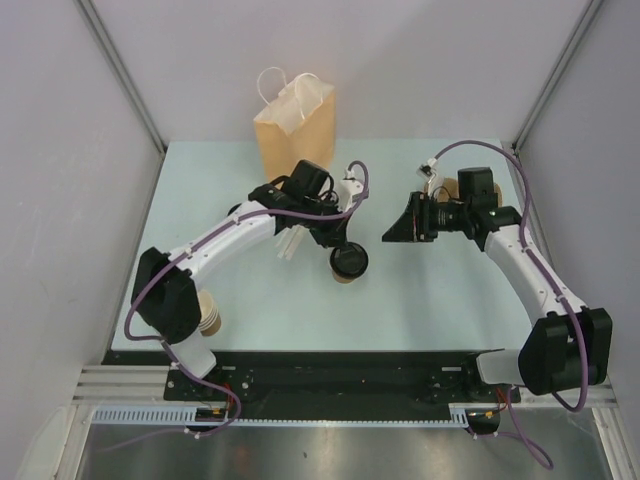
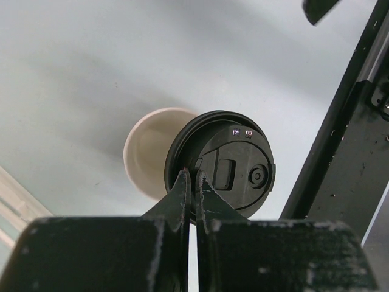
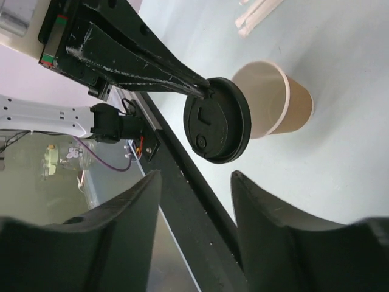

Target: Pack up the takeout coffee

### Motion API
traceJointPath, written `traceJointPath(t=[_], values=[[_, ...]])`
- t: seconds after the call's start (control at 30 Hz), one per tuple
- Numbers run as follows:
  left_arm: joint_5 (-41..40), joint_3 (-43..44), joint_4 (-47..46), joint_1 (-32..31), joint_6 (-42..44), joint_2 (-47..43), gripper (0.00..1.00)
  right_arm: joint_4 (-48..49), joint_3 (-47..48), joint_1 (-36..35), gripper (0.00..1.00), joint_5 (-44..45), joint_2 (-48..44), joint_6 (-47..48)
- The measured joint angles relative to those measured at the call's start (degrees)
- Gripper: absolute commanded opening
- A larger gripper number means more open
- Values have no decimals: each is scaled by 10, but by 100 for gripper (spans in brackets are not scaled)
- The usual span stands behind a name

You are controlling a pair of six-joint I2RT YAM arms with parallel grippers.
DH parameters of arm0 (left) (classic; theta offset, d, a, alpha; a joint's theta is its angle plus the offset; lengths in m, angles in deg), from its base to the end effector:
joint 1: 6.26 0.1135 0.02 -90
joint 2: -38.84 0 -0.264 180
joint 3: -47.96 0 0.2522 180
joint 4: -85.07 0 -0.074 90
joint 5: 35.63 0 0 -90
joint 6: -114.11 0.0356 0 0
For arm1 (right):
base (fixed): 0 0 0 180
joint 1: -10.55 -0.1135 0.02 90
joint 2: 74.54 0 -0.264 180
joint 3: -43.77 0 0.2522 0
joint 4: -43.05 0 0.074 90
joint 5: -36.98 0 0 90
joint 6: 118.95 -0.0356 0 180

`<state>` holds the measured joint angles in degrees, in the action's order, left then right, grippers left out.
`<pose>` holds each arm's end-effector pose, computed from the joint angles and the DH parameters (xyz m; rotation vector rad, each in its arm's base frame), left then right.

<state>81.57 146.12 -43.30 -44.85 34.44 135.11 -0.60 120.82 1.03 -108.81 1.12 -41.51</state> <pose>0.2784 -0.2430 0.3036 1.2165 2.1478 -0.7968 0.2676 0.0747 0.3122 -0.4525 2.1918 1.3168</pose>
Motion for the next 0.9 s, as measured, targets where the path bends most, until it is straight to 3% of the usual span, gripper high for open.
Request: traceJointPath(t=[0.2, 0.9], values=[[2, 0, -2, 13, -9, 28, 0, 30, -44, -1, 46, 1, 3, -15], [66, 0, -38, 63, 14, 63, 0, 123, -89, -20, 46, 11, 22, -85]])
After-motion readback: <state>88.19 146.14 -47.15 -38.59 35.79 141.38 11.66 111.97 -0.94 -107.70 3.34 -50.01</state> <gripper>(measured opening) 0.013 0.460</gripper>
